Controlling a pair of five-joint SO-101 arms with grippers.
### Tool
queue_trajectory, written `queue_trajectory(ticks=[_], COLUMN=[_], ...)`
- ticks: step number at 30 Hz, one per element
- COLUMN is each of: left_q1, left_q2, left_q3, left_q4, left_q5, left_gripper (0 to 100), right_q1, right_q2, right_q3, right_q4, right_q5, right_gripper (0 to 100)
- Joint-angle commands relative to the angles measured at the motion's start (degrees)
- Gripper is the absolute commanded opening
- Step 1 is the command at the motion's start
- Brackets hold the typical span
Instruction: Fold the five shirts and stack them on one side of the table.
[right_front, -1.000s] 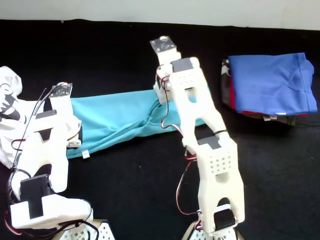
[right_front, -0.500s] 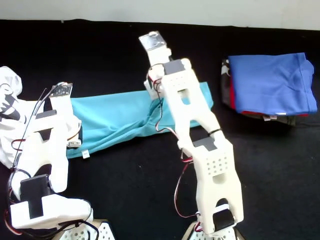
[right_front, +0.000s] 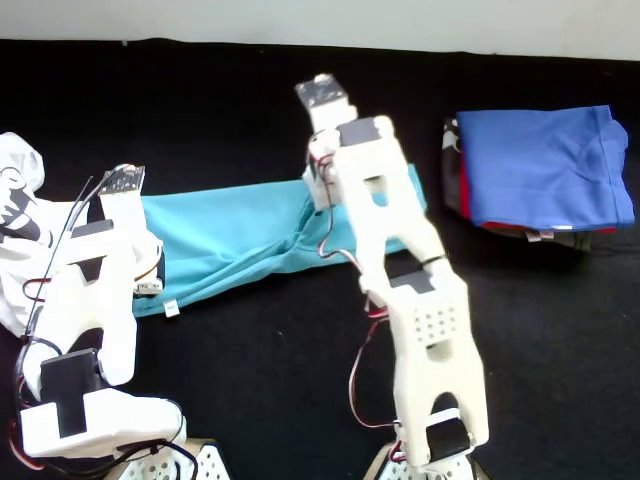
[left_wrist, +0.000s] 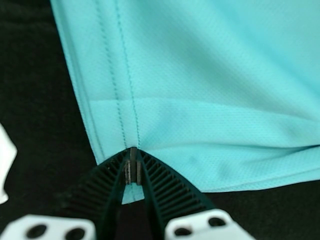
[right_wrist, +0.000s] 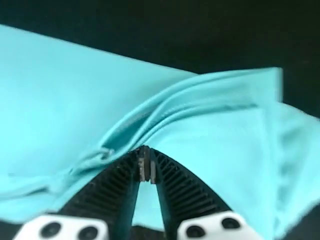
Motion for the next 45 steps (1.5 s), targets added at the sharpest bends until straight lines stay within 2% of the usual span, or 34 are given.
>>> queue_trajectory(ticks=[1,7,16,23,31,38,45], left_q1=[0.75,0.75,0.75,0.75,0.75,0.75,0.75], left_q2=[0.57,0.57,0.57,0.57,0.57,0.57,0.57], left_q3=[-0.31,-0.31,-0.31,-0.31,-0.31,-0.31,-0.31], left_q4=[-0.7,-0.7,-0.7,-0.7,-0.7,-0.7,-0.7], left_q5=[0.35,0.35,0.35,0.35,0.35,0.35,0.35], left_gripper=[1,1,1,1,1,1,1], right_q1=[-2.24,-2.86,-3.12,-4.35,-5.67,-6.02,0.31], right_q2=[1.63,3.3,0.66,4.62,10.42,12.79,7.6], right_q3=[-2.33,-4.44,-20.26,-21.67,-21.76,-21.93,-29.93], right_q4=[-4.7,-7.25,5.85,10.33,9.71,2.15,7.08], right_q5=[0.09,0.09,0.0,0.0,0.0,0.0,0.09], right_gripper=[0.6,0.6,0.6,0.6,0.6,0.6,0.6])
